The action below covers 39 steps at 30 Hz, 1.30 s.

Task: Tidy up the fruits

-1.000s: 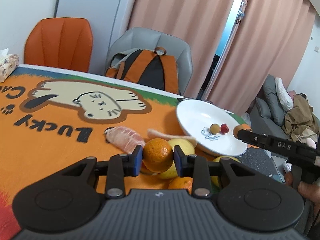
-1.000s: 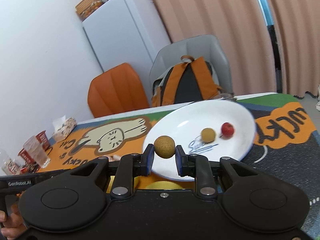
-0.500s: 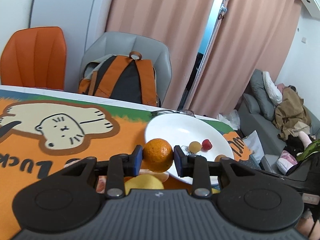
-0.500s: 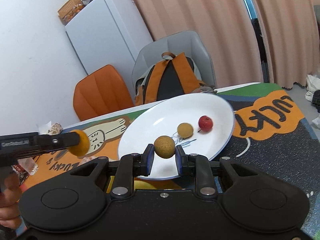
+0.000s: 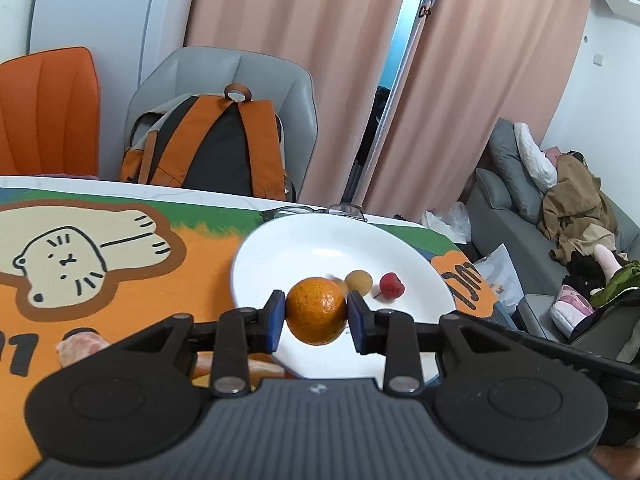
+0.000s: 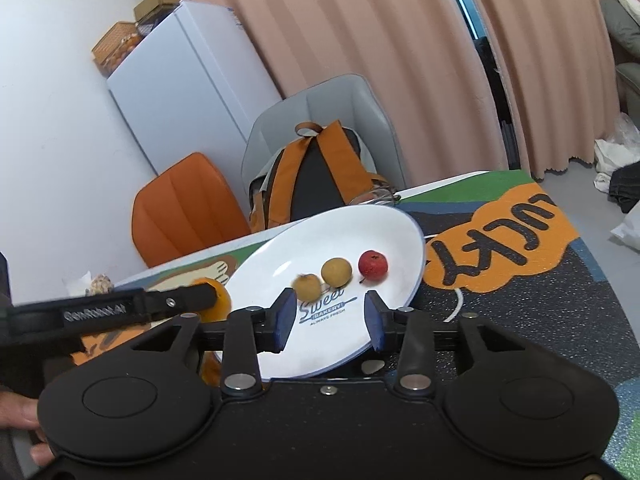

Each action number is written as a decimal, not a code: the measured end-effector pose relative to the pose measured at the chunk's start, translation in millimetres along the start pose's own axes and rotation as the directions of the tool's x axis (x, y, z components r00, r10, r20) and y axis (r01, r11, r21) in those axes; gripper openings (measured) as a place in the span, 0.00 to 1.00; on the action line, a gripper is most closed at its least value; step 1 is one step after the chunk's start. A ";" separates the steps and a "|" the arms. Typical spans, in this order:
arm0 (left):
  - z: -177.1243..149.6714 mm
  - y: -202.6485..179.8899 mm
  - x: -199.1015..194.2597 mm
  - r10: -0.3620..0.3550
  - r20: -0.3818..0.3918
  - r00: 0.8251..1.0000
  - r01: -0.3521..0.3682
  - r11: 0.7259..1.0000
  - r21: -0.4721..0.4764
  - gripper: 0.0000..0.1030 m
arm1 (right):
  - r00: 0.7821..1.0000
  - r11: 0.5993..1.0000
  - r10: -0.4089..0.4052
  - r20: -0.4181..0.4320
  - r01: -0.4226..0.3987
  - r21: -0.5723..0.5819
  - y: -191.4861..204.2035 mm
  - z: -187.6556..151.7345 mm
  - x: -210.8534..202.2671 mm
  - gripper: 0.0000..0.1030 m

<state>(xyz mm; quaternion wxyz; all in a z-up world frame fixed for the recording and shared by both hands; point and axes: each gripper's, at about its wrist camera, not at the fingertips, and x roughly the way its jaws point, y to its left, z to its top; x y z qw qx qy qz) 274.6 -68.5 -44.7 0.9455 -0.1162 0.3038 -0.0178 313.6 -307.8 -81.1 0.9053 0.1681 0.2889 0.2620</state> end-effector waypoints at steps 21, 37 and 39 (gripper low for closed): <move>-5.9 8.9 -43.3 0.120 0.027 0.992 -0.120 0.992 -0.026 0.58 | 0.999 0.998 0.030 -0.040 -0.032 -0.055 23.0 -4.5 -5.0 0.60; -17.9 17.2 -90.0 0.176 0.069 0.982 -0.171 0.982 -0.078 0.76 | 0.994 0.986 0.102 -0.025 -0.104 -0.133 47.8 0.7 -32.0 0.87; -19.7 17.1 -96.5 0.192 0.082 0.978 -0.185 0.979 -0.083 0.77 | 0.994 0.983 0.110 -0.025 -0.113 -0.144 50.4 2.4 -36.1 0.89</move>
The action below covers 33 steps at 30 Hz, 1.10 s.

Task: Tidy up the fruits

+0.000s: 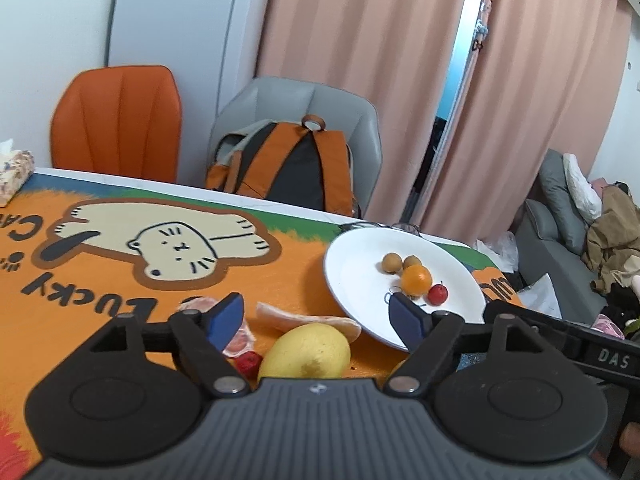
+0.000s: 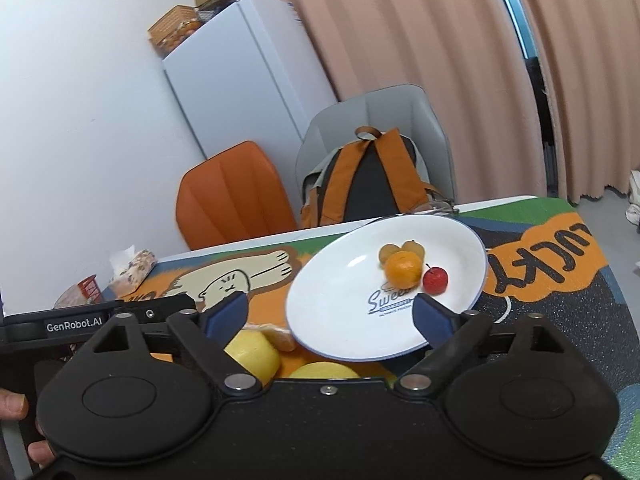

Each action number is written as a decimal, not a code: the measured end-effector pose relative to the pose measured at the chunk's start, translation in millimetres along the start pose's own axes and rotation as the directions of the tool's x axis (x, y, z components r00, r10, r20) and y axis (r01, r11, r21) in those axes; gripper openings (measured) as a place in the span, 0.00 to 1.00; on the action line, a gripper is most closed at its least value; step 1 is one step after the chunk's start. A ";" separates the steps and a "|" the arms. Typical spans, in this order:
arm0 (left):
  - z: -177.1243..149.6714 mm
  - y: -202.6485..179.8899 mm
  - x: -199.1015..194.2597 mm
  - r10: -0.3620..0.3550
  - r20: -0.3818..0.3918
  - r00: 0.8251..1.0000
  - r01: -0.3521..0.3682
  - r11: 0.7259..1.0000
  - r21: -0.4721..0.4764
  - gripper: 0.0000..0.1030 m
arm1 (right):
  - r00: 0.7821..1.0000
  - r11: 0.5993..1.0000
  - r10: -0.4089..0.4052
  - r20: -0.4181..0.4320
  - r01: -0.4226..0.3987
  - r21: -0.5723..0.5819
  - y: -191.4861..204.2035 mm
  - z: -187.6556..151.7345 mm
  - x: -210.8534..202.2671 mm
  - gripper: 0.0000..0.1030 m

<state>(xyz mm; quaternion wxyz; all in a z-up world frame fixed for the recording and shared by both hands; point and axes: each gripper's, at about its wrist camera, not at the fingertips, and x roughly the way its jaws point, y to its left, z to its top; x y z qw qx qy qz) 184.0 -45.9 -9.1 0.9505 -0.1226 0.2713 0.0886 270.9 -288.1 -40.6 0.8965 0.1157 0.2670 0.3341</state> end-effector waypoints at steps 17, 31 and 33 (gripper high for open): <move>-11.7 35.1 -59.7 0.066 0.056 0.996 -0.060 0.994 -0.095 0.82 | 0.999 0.998 0.037 0.038 -0.036 -0.043 22.6 6.0 -36.7 0.98; -24.2 39.4 -85.0 0.070 0.047 0.996 -0.066 0.995 -0.078 0.88 | 0.998 0.997 0.055 -0.010 -0.055 -0.047 31.7 -3.5 -52.1 1.00; -26.9 38.9 -85.3 0.074 0.033 0.997 -0.072 0.995 -0.066 0.88 | 0.998 0.997 0.051 -0.026 -0.052 -0.049 32.7 -4.8 -51.0 1.00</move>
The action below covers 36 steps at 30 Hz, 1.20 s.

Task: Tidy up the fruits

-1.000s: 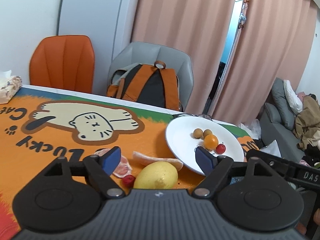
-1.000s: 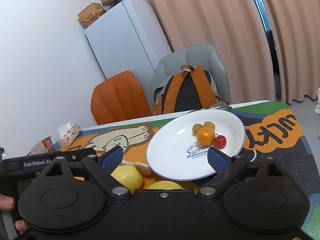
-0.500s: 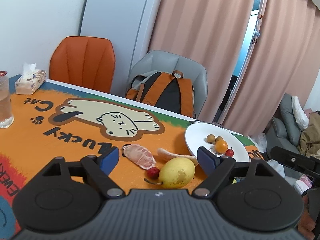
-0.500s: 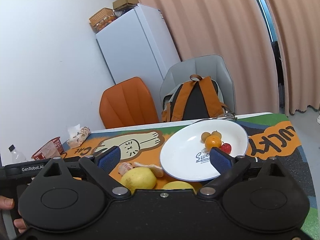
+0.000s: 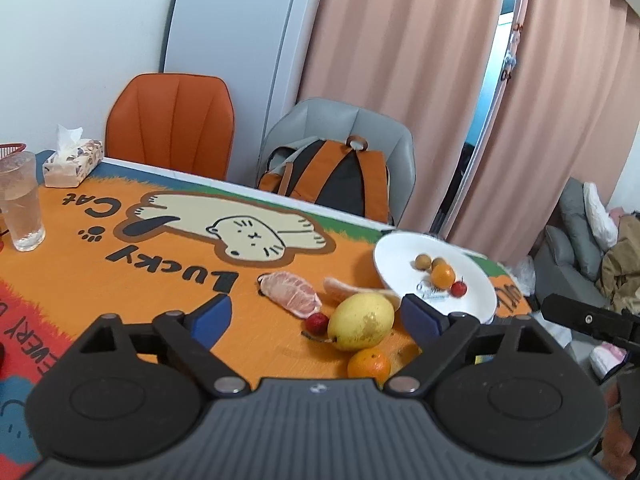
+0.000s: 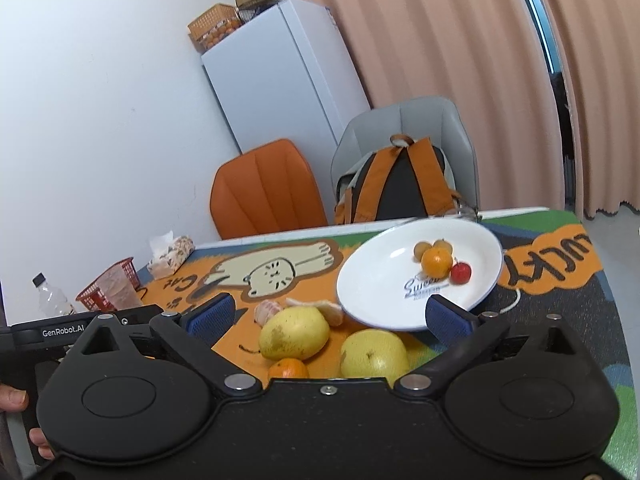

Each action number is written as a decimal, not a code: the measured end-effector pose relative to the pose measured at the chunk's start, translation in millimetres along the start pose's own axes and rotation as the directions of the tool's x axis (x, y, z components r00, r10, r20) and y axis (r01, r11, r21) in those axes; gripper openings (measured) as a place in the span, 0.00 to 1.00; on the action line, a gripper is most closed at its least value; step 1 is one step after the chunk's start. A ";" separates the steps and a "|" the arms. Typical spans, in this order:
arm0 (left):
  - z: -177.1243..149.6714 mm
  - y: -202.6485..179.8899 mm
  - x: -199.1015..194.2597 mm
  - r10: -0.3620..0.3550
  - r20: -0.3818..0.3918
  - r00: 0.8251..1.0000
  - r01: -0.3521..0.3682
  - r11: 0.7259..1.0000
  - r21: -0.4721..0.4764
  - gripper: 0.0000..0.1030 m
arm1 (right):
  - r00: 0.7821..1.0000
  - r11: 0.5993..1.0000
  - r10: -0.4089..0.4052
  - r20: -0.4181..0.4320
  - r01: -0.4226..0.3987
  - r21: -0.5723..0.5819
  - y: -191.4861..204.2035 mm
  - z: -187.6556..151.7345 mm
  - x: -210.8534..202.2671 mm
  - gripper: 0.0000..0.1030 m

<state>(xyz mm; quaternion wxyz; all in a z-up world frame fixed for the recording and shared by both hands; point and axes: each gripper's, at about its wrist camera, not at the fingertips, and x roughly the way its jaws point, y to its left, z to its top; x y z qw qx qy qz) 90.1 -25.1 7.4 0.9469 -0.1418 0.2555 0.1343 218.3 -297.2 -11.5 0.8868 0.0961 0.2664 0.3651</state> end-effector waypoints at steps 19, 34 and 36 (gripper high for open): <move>-23.8 7.2 19.1 -0.035 -0.123 0.992 0.036 0.999 0.010 0.89 | 0.994 1.000 -0.027 -0.110 0.026 -0.006 3.6 -23.0 16.7 1.00; -31.2 5.5 42.1 -0.043 -0.146 0.988 0.043 0.999 0.001 0.89 | 0.989 0.998 -0.057 -0.135 0.056 -0.017 -1.4 -36.5 40.9 0.99; -32.7 3.1 46.5 -0.048 -0.145 0.988 0.048 0.999 0.003 0.89 | 0.989 0.998 -0.058 -0.134 0.056 -0.022 -2.6 -36.4 44.5 0.98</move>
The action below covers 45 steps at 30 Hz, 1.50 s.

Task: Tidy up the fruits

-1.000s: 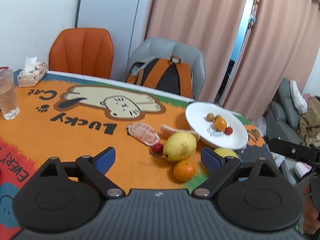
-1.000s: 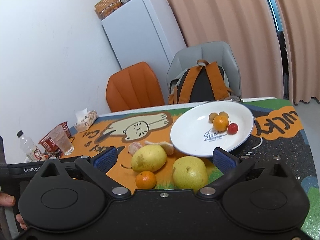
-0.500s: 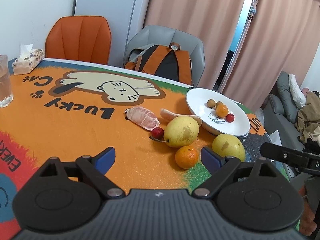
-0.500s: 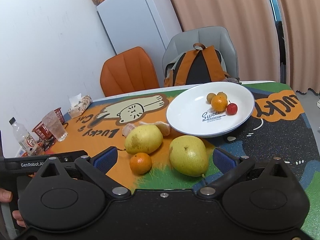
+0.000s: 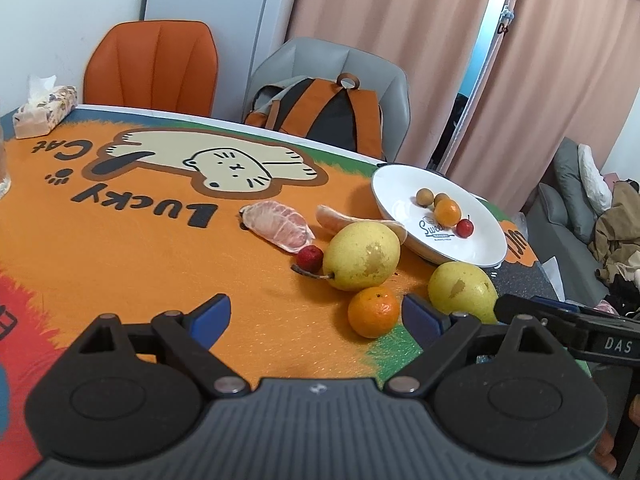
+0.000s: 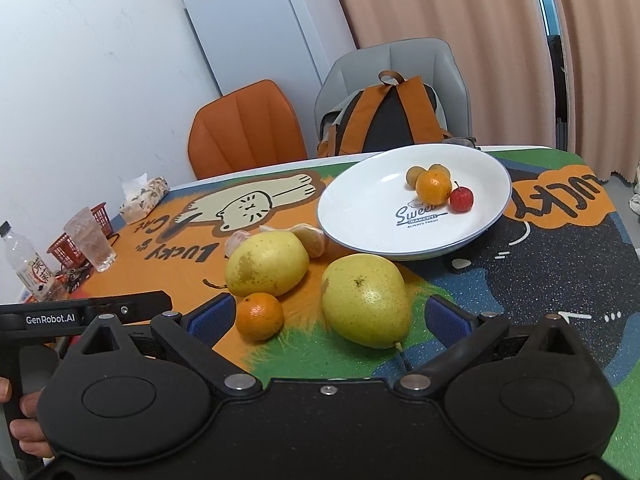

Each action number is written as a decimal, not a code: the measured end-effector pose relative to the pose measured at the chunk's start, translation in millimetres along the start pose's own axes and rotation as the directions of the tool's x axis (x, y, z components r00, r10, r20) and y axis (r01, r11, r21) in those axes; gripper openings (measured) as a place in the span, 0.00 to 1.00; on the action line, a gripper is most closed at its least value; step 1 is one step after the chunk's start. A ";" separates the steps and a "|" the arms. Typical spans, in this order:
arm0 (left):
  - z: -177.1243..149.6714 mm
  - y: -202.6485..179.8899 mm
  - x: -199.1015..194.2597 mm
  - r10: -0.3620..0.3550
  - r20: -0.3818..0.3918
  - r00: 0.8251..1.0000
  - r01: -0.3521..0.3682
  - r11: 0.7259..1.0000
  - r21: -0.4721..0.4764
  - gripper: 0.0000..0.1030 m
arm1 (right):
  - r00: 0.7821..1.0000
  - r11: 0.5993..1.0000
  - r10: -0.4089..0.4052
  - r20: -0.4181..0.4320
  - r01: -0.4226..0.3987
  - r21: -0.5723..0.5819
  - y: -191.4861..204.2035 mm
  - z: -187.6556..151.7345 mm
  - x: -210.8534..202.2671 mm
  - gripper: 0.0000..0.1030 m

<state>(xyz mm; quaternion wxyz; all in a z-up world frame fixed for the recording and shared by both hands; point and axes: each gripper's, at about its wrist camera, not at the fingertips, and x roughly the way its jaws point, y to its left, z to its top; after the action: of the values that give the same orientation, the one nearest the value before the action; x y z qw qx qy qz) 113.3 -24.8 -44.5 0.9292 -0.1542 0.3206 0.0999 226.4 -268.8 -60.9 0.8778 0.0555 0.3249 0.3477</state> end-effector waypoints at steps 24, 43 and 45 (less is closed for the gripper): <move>-13.6 -23.7 62.9 -0.010 -0.048 0.999 0.011 1.000 0.017 0.81 | 1.000 1.000 0.010 -0.024 -0.011 -0.027 -12.6 -5.0 41.1 0.85; -18.1 -27.3 64.8 -0.090 -0.055 0.994 0.091 0.995 0.027 0.39 | 1.000 0.999 0.001 -0.029 -0.002 -0.036 -16.2 -11.6 45.1 0.60; -15.9 -24.3 58.2 -0.091 -0.039 0.995 0.092 0.995 0.024 0.39 | 1.000 0.999 0.006 -0.019 -0.007 -0.034 -13.4 -10.4 43.9 0.60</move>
<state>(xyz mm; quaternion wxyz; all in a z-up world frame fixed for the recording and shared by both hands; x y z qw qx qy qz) 156.2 -48.0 -87.5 0.9284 -0.1587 0.3321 0.0500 251.8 -251.9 -96.8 0.8743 0.0385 0.3272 0.3565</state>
